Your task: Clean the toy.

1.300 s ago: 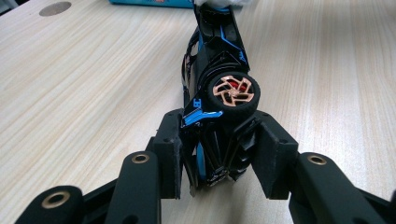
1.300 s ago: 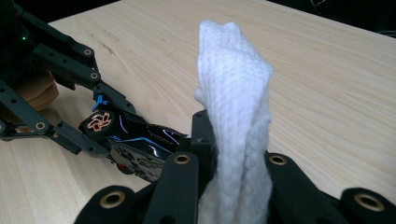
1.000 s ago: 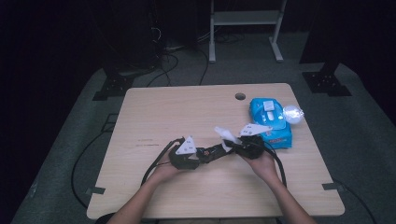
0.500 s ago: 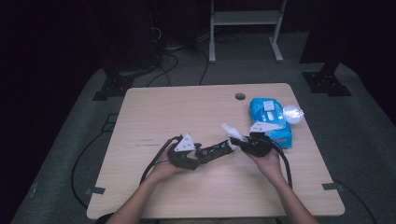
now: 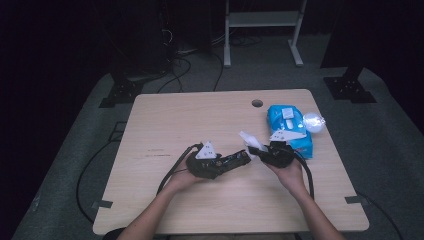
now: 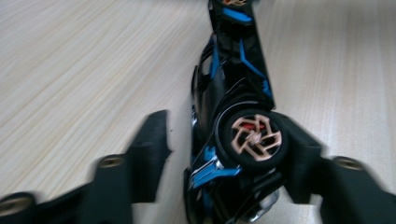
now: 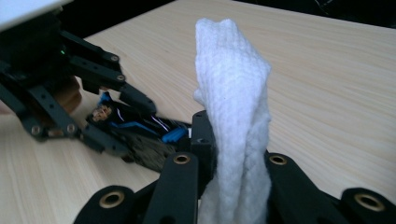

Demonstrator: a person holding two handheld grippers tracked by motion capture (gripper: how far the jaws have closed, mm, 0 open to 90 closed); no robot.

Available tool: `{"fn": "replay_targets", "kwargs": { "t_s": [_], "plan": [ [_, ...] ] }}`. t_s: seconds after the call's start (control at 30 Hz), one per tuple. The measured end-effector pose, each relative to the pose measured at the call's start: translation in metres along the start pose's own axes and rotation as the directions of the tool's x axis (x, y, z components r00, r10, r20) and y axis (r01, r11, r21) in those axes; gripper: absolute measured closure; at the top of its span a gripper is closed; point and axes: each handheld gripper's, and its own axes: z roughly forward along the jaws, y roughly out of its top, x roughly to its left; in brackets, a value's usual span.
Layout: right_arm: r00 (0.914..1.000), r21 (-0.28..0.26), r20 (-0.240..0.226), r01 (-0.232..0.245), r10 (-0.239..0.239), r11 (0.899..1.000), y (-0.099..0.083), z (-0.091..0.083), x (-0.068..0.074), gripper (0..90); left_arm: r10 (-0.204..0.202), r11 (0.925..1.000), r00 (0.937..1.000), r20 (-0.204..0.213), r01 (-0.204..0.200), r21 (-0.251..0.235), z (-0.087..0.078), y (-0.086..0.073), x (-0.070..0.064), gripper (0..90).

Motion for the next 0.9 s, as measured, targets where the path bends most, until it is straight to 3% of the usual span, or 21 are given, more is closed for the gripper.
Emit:
{"fn": "replay_targets", "kwargs": {
  "t_s": [0.27, 0.57, 0.67, 0.8, 0.9],
  "plan": [
    [0.9993, 0.021, 0.018, -0.033, 0.033, 0.999, -0.015, -0.015, -0.012, 80.9, 0.037, 0.9985, 0.9991, 0.02, -0.038, 0.04, -0.015, -0.004, 0.002, 57.5],
    [0.9998, 0.031, -0.009, -0.019, 0.019, 0.999, -0.015, -0.005, -0.005, 80.9, 0.007, 0.9974, 0.9996, 0.026, -0.008, 0.072, -0.039, -0.018, 0.009, 56.7],
    [0.9996, 0.034, -0.017, -0.021, 0.022, 0.999, -0.016, -0.004, -0.004, 80.8, 0.018, 0.9937, 0.9996, 0.023, -0.02, 0.11, -0.037, -0.009, 0.008, 42.2],
    [0.9995, 0.034, -0.02, -0.022, 0.023, 0.999, -0.017, -0.005, -0.003, 80.8, 0.036, 0.9915, 0.9992, 0.014, -0.038, 0.125, -0.033, 0.005, 0.009, 41.5],
    [0.9995, 0.023, -0.023, -0.023, 0.024, 0.999, -0.016, -0.008, -0.004, 80.8, 0.031, 0.9857, 0.9993, 0.02, -0.034, 0.165, -0.019, 0.023, 0.011, 41.3]
  ]
}}
